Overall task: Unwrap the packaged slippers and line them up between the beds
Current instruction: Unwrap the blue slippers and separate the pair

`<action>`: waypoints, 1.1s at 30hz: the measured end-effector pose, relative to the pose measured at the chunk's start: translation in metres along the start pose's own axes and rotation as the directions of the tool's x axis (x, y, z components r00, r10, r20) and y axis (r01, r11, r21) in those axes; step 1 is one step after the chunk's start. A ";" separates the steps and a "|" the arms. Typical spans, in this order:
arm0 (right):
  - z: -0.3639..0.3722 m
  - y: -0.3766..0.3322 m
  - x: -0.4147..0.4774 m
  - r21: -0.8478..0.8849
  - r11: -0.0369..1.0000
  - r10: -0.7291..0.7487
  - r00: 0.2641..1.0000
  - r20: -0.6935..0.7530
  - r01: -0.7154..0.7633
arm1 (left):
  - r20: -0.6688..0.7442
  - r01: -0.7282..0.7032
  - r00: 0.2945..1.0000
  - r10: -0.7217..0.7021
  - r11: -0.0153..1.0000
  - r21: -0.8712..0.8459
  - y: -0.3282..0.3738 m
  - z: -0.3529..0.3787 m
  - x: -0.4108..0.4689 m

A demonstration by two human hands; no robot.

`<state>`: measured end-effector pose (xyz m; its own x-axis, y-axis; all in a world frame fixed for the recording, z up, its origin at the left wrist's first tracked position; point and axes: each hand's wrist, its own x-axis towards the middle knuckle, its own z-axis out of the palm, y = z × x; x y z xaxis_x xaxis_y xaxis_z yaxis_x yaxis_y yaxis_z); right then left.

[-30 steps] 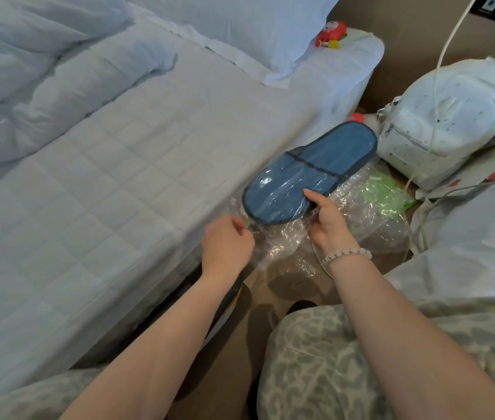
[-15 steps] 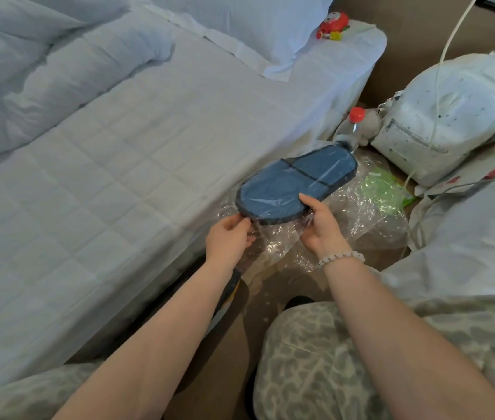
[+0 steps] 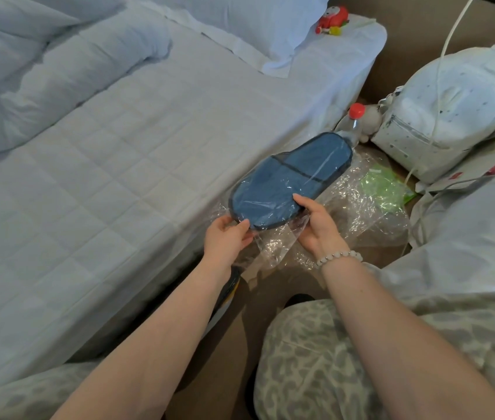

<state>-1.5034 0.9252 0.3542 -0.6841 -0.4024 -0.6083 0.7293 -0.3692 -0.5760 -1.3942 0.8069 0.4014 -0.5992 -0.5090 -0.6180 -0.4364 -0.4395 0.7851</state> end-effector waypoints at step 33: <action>0.001 0.001 -0.003 0.025 1.000 0.008 1.000 -0.019 -0.008 | -0.005 -0.047 0.999 0.047 0.999 0.004 -0.006 -0.003 0.006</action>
<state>-1.5003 0.9257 0.3562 -0.6780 -0.3898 -0.6232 0.7347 -0.3869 -0.5572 -1.3928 0.8042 0.3929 -0.6156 -0.5329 -0.5806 -0.4107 -0.4118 0.8135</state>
